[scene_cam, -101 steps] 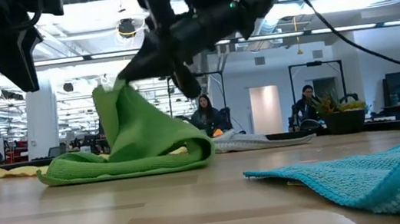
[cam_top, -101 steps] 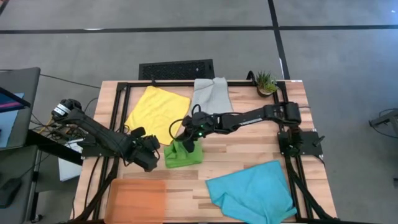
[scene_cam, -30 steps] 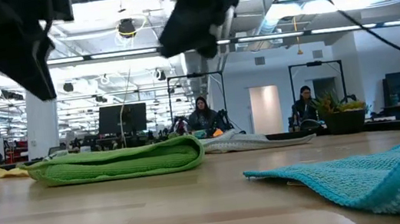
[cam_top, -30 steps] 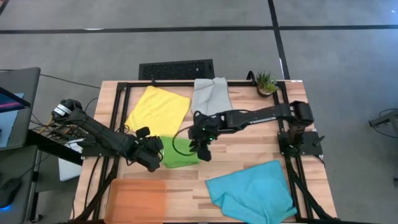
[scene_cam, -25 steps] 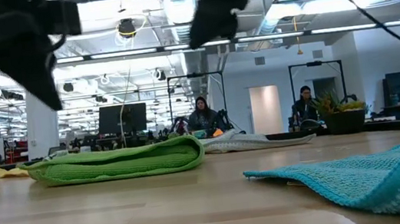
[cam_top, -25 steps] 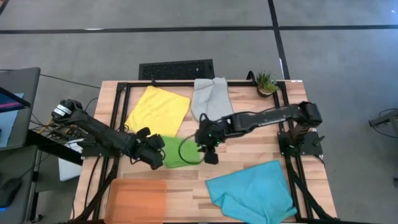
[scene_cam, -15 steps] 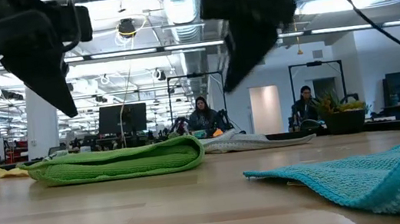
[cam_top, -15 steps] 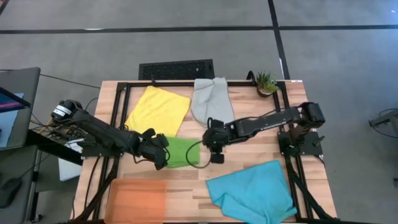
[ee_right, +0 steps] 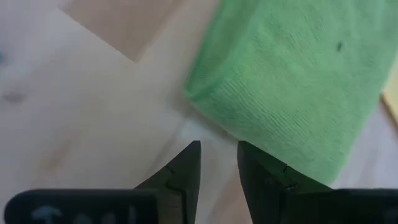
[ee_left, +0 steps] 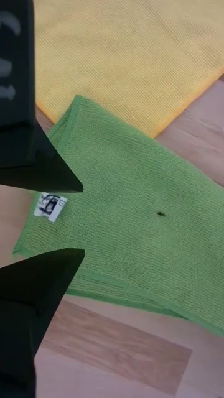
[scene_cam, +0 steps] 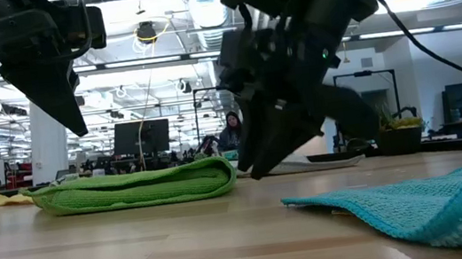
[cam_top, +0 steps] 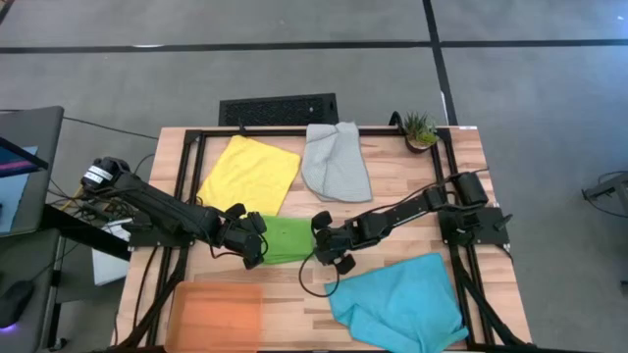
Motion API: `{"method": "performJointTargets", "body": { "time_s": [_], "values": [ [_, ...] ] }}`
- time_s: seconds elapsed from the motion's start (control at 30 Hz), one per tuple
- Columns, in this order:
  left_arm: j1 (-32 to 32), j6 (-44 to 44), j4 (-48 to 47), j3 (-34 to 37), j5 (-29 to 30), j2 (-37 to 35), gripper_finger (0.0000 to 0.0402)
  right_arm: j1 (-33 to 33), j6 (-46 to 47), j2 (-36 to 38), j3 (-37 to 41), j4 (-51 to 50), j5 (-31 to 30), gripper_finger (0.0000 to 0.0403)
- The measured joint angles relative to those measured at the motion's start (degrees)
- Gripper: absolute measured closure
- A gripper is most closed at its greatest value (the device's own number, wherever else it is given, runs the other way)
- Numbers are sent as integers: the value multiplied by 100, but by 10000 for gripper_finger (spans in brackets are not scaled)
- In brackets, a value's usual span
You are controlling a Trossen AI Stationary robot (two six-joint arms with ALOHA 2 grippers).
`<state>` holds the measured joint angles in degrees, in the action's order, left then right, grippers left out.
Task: Fold microfiber towels
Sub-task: Put the folded green towel into the orange bin
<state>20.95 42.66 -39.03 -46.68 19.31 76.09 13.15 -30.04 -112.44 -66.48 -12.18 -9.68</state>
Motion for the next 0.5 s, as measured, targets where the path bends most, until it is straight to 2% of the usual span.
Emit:
{"method": "performJointTargets", "body": {
  "time_s": [0.2,0.3,0.5],
  "values": [
    [0,0,-2,0,-72,0,252,125,601,81,-11,11,-564,279],
    [0,0,-2,0,-78,0,252,165,760,68,-83,-139,-567,281],
    [0,0,-3,0,-87,0,252,272,549,70,-127,-64,-735,274]
  ]
}}
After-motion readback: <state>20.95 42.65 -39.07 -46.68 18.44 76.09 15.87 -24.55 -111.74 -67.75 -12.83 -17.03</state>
